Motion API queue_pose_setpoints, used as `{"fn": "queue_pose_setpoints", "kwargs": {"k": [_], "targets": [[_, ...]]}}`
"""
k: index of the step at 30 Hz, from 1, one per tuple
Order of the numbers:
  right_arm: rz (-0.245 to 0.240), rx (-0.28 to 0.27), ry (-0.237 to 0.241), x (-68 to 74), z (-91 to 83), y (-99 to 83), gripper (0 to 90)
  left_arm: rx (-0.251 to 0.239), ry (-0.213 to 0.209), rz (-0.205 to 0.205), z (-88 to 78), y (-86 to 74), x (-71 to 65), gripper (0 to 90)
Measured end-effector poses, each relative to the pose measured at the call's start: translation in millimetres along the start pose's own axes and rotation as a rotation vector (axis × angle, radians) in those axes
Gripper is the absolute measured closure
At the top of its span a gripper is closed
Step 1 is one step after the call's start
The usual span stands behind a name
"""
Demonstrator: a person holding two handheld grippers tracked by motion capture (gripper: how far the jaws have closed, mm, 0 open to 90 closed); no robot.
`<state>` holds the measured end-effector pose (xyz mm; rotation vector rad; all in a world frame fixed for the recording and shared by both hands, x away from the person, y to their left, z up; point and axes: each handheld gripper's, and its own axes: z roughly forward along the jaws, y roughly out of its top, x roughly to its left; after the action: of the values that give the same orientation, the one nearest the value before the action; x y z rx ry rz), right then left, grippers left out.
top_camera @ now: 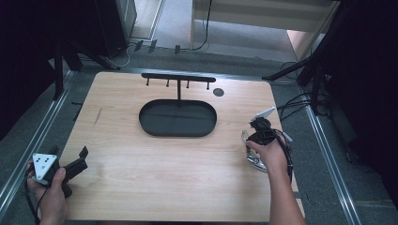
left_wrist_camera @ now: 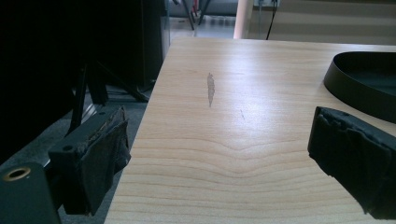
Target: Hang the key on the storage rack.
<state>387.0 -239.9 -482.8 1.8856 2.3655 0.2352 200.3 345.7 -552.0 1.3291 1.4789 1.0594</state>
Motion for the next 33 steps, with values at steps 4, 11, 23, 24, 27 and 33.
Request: {"fn": "queue_pose_setpoints", "kwargs": {"k": [4,11,23,24,27,33], "targets": [[-0.005,0.030,0.007,2.9,4.6,-0.4,64.5,0.001,0.002,0.001,0.0,0.0,-0.3,5.6],[0.000,0.054,0.000,6.0,9.9,-0.6,74.5,0.003,0.003,0.003,0.1,0.1,-0.4,5.6],[-0.002,0.013,0.026,4.8,18.6,-9.3,83.2,0.005,0.003,-0.002,0.4,0.2,-0.1,5.6],[-0.014,0.002,0.033,4.6,18.9,-10.8,83.2,0.005,0.003,-0.002,0.4,0.2,-0.1,5.6],[-0.010,-0.059,0.043,4.1,17.1,-17.0,83.3,0.001,0.001,0.000,-0.1,0.0,0.1,5.6],[0.028,-0.224,0.067,2.4,9.2,-30.0,83.4,-0.007,0.001,-0.001,-0.7,-0.3,-0.2,5.7]]}}
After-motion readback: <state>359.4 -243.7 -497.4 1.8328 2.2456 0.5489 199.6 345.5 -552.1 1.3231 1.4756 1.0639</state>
